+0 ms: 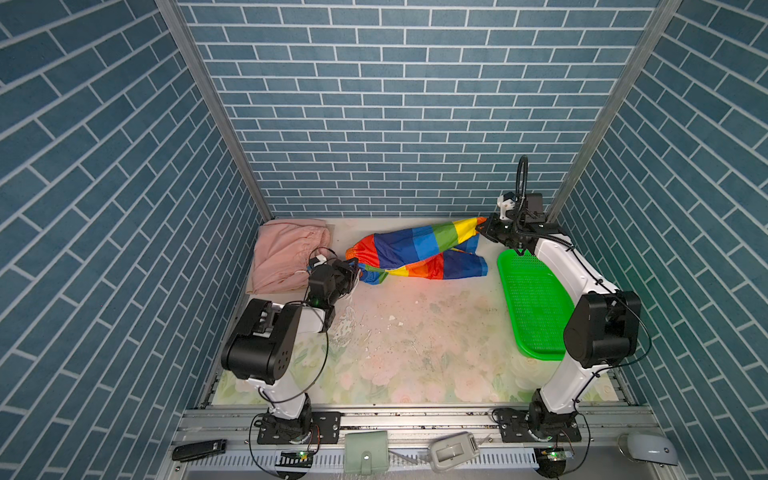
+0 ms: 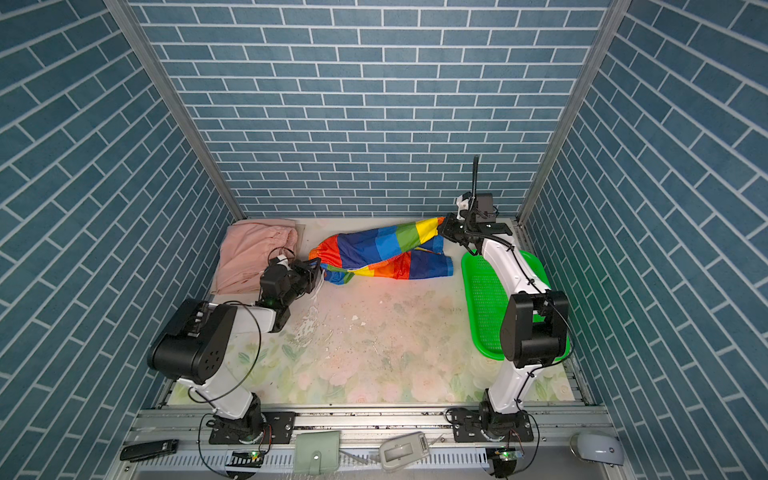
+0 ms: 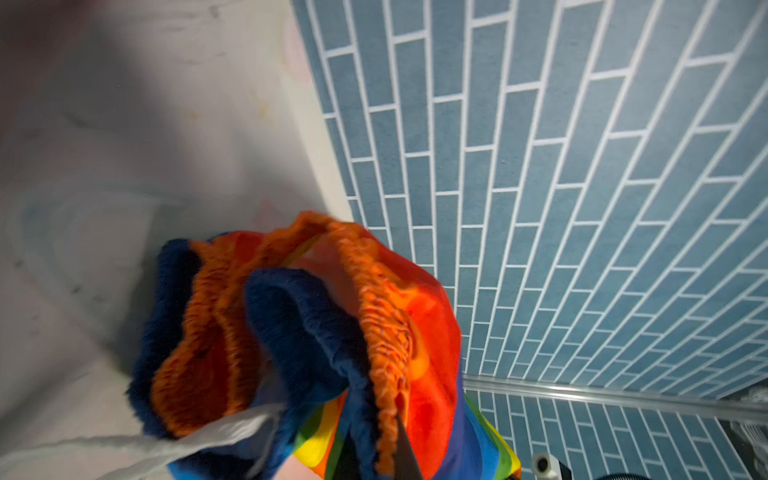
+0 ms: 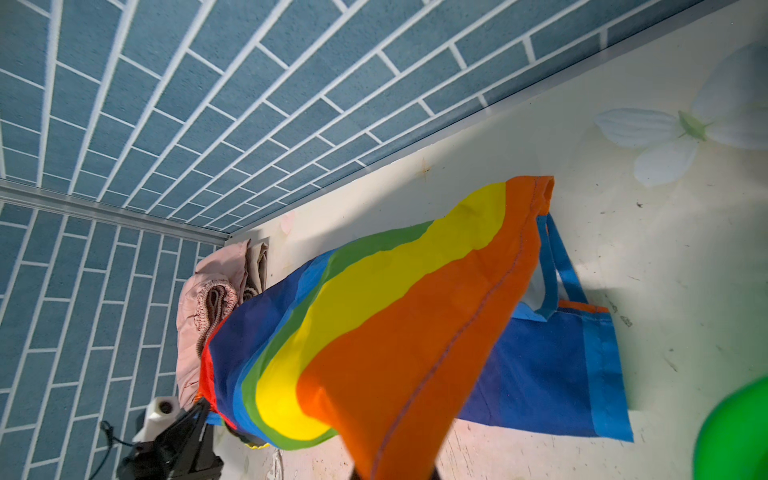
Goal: Fold and stack the shorts
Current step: 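Lift the rainbow shorts high with both grippers, stretching them between the grippers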
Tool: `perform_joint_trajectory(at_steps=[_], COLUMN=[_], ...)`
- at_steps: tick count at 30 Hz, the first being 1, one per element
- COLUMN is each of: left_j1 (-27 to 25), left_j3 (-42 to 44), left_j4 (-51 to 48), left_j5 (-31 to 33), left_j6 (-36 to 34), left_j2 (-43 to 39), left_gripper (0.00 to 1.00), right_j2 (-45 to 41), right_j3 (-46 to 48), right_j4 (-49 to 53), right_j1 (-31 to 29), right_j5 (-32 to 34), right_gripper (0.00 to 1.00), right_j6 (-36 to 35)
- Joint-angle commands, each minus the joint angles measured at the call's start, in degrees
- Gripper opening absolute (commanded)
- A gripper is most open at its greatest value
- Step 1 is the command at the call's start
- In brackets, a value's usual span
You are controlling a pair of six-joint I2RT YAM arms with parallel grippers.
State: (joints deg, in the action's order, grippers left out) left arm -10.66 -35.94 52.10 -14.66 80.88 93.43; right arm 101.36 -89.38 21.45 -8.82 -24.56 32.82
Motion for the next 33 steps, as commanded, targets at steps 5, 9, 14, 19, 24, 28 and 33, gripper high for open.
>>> perform_joint_trajectory(at_steps=[5,9,14,19,24,28,33], left_j1=[4.2,6.4,7.6,7.6,8.0,8.9,15.8], left_j3=[-16.8,-27.9,-39.5,-46.9,-52.0,-55.6,-58.0], left_j4=[-33.1,-46.5,-57.1,-64.6,-68.2,-70.9,-69.8], left_j5=[-8.0,-9.5,-11.1,-9.3,-8.6,-7.5,-15.6], left_j6=[-17.3,-25.6,-31.7,-36.1,-36.5,-36.9,-31.1], left_j2=[-12.3,-14.3,-15.4,-18.7,-23.0,-25.8,-23.3], left_gripper=[0.00,0.00,0.00,0.00,0.00,0.00,0.00], right_j2=[-3.3,-4.1,-7.9,-12.9,-16.8,-19.6,-17.9], right_j3=[-3.2,-7.4,-13.0,-17.1,-20.5,-21.8,-26.1], right_j4=[1.1,3.0,5.0,5.8,8.1,7.8,9.0], right_j1=[1.6,2.7,3.9,4.3,5.3,6.3,9.0], right_j5=[-1.1,-1.6,-2.2,-3.0,-3.5,-3.8,-4.8], right_gripper=[0.00,0.00,0.00,0.00,0.00,0.00,0.00], right_j6=[1.0,1.2,1.4,0.8,-0.4,-0.4,1.3])
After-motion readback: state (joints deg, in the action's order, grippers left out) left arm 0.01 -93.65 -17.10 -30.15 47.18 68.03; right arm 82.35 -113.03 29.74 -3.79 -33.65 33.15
